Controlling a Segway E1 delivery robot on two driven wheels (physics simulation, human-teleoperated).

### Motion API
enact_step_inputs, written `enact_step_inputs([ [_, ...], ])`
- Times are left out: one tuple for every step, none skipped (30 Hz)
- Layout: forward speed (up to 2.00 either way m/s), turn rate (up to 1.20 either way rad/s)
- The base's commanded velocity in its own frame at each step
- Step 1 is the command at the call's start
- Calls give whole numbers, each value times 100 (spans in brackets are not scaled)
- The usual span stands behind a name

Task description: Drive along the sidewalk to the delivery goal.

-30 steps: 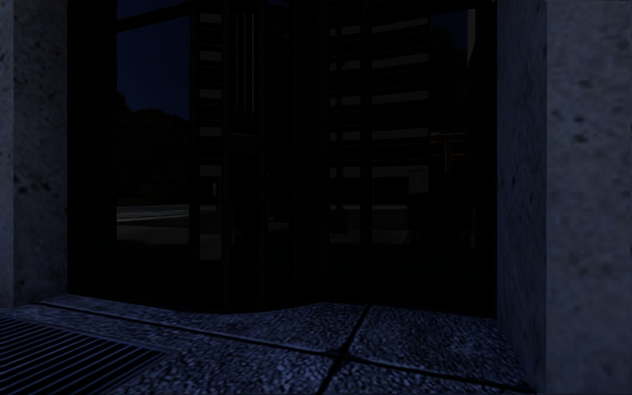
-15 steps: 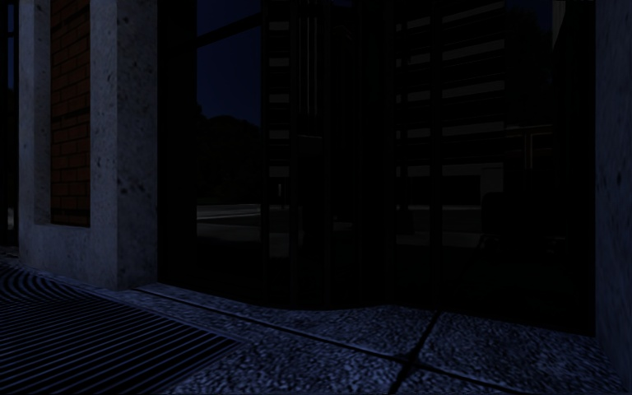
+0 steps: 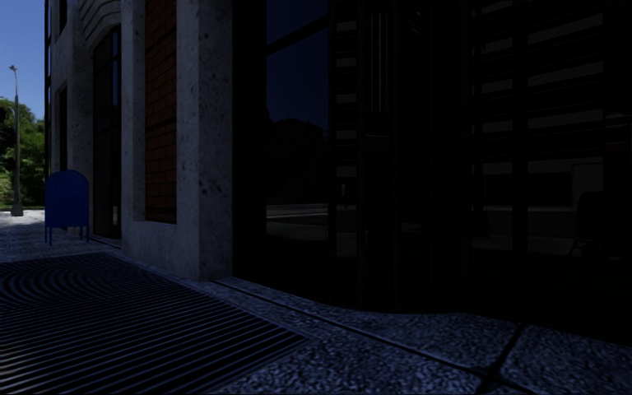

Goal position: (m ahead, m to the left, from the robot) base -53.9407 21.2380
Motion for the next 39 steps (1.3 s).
enact_step_inputs([
  [0, 55],
  [0, 55],
  [0, 55],
  [0, 55],
  [0, 55],
  [0, 55],
  [0, 55],
  [0, 55],
  [0, 55],
  [0, 55],
  [0, 55],
  [0, 55],
  [0, 55],
  [0, 55],
  [0, 55],
  [0, 55],
  [0, 55],
  [0, 55],
  [0, 55],
  [0, 55],
  [0, 55],
  [0, 55],
  [0, 55],
  [0, 55],
  [0, 55],
  [0, 55],
  [0, 55],
  [0, 55],
  [0, 55],
  [0, 55],
  [0, 55],
  [0, 55],
  [0, 55],
  [0, 55],
  [0, 55],
  [0, 55],
  [0, 55],
  [0, 55],
  [0, 55],
])
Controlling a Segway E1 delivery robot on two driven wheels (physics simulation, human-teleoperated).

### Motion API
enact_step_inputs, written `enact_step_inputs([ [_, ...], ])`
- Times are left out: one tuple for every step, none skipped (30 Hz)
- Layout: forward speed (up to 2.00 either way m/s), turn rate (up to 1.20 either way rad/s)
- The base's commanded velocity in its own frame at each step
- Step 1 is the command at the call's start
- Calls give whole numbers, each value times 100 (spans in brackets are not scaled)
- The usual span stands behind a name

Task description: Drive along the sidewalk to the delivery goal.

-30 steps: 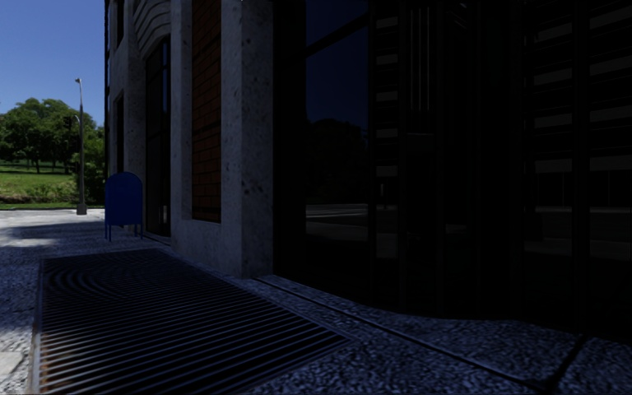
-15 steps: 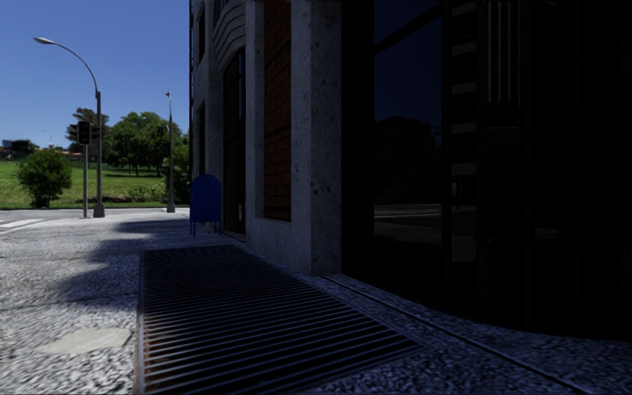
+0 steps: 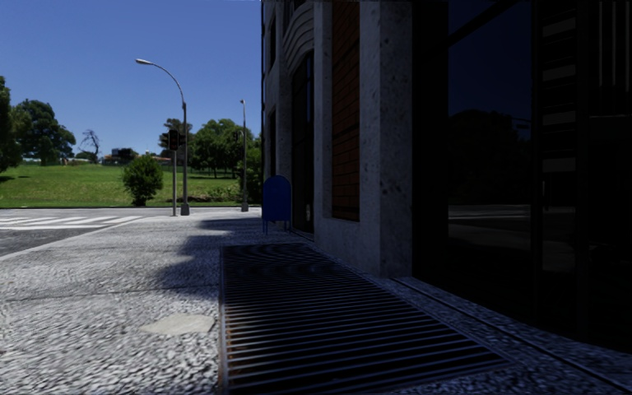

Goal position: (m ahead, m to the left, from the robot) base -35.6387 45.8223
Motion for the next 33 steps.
enact_step_inputs([
  [0, 55],
  [0, 55],
  [0, 55],
  [0, 55],
  [19, 38],
  [30, 38],
  [40, 38],
  [47, 38],
  [47, 38],
  [52, 38],
  [53, 38],
  [57, 45],
  [57, 45],
  [60, 48],
  [63, 49],
  [67, 49],
  [67, 49],
  [71, 49],
  [73, 49],
  [73, 49],
  [76, 49],
  [79, 49],
  [85, 0],
  [85, 0],
  [89, 0],
  [94, 0],
  [99, 0],
  [99, 0],
  [103, 0],
  [105, 0],
  [105, 0],
  [105, 0],
  [105, 0],
])
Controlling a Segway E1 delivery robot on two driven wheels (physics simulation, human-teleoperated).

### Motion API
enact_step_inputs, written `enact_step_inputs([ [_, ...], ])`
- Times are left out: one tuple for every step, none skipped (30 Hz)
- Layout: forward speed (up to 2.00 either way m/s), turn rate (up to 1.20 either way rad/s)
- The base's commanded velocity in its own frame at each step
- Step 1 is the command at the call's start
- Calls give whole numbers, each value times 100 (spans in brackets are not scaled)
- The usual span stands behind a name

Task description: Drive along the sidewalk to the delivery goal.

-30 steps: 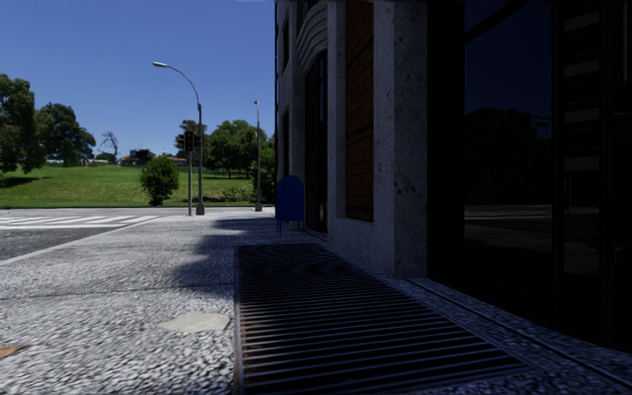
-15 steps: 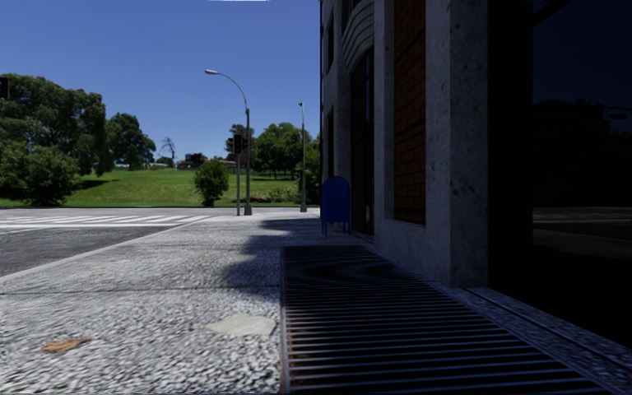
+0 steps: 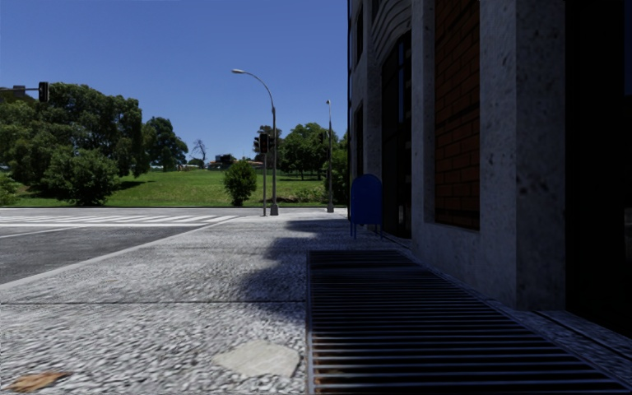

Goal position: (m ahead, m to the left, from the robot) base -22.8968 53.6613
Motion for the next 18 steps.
enact_step_inputs([
  [111, 0],
  [119, 0],
  [119, 0],
  [122, 0],
  [128, 0],
  [150, 0],
  [150, 0],
  [200, 0],
  [200, 0],
  [200, 0],
  [200, 0],
  [200, 0],
  [200, 0],
  [197, 0],
  [197, 0],
  [196, 0],
  [200, 0],
  [200, 0],
])
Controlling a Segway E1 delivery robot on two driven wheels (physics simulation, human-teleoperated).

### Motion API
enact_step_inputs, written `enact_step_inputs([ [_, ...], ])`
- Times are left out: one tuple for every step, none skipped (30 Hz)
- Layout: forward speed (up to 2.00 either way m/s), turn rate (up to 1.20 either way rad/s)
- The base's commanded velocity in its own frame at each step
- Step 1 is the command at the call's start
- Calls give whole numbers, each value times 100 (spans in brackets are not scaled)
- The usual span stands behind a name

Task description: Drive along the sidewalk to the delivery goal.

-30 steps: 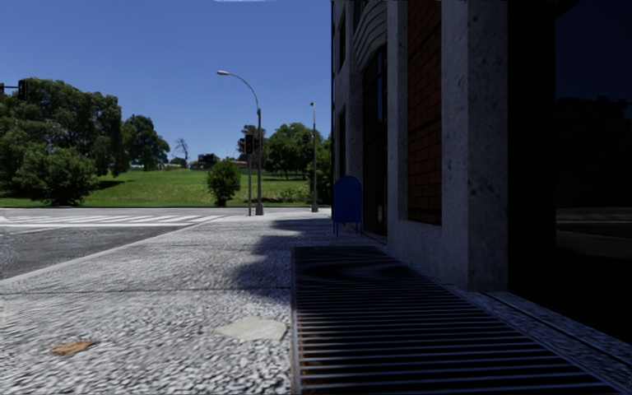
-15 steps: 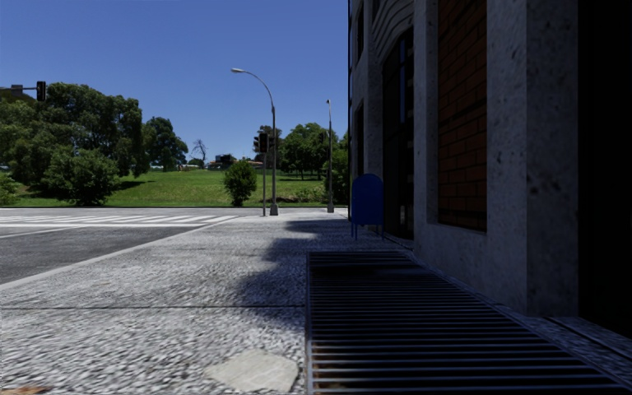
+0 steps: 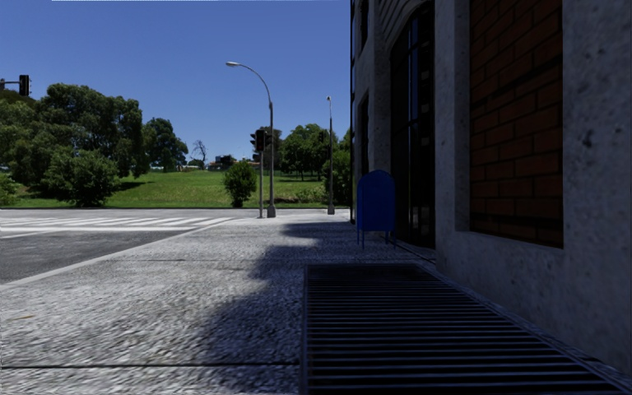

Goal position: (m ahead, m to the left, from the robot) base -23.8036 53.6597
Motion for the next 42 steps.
enact_step_inputs([
  [200, 0],
  [200, 0],
  [194, 0],
  [194, 0],
  [182, 0],
  [181, 0],
  [187, 0],
  [187, 0],
  [200, 0],
  [200, 0],
  [200, 0],
  [200, 0],
  [200, 0],
  [200, 0],
  [200, 0],
  [200, 0],
  [200, 0],
  [200, 0],
  [200, 0],
  [200, 0],
  [197, 0],
  [196, 0],
  [196, 0],
  [196, 0],
  [196, 0],
  [196, 0],
  [196, 0],
  [196, 0],
  [196, 0],
  [196, 0],
  [196, 0],
  [200, 0],
  [200, 0],
  [200, 0],
  [200, 4],
  [200, 11],
  [200, 18],
  [200, 18],
  [200, 21],
  [200, 26],
  [200, 29],
  [200, 29],
])
